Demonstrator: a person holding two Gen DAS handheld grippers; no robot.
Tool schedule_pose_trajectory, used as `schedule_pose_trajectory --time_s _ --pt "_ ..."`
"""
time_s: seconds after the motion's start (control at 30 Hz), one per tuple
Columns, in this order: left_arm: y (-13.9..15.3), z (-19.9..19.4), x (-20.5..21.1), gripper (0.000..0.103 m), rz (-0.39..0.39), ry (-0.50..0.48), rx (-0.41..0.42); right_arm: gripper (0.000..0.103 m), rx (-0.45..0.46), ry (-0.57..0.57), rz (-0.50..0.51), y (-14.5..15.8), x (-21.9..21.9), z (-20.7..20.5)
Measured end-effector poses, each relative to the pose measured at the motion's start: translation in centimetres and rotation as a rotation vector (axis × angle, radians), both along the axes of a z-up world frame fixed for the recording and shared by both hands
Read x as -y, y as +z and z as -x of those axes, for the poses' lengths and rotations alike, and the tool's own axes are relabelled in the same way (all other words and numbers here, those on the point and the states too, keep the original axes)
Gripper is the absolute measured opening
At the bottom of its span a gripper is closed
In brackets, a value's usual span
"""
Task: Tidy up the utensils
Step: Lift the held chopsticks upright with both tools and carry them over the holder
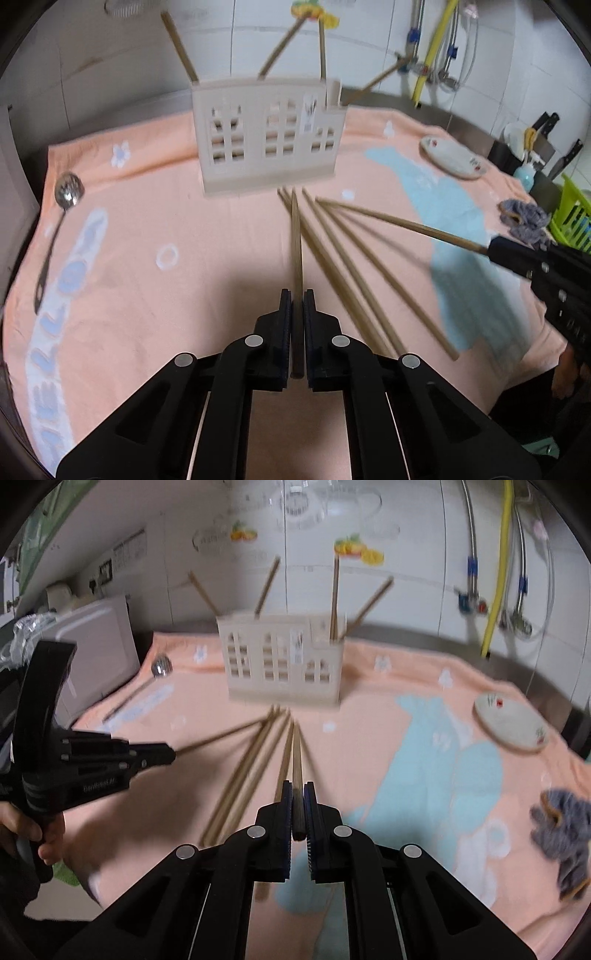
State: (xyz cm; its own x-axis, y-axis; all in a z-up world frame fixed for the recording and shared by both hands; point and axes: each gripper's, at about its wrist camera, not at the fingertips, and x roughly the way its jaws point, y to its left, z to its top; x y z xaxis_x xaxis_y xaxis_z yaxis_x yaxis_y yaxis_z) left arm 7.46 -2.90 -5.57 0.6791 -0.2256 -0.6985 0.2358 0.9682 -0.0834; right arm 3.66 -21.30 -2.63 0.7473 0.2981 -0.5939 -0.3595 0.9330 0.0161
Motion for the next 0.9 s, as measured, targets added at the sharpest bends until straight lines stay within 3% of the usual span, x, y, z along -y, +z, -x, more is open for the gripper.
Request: schedule_pose_trajectory --time_s 0.27,0.47,0.9 --pt "3.9 0.0 -0.7 0.005 0.005 -0.019 0.093 0.006 0.09 0.036 -0.038 5.4 -0.3 -1.9" --pt "7.0 -0.6 -1.1 0.005 -0.003 -0.039 0.153 0.006 0.096 0.068 -0.062 8.5 -0.4 -4.3" --pt "14.1 -3.7 -2.3 0.005 -0.01 -0.068 0.253 0.006 0.162 0.125 -0.016 17.1 -1.4 -9.2"
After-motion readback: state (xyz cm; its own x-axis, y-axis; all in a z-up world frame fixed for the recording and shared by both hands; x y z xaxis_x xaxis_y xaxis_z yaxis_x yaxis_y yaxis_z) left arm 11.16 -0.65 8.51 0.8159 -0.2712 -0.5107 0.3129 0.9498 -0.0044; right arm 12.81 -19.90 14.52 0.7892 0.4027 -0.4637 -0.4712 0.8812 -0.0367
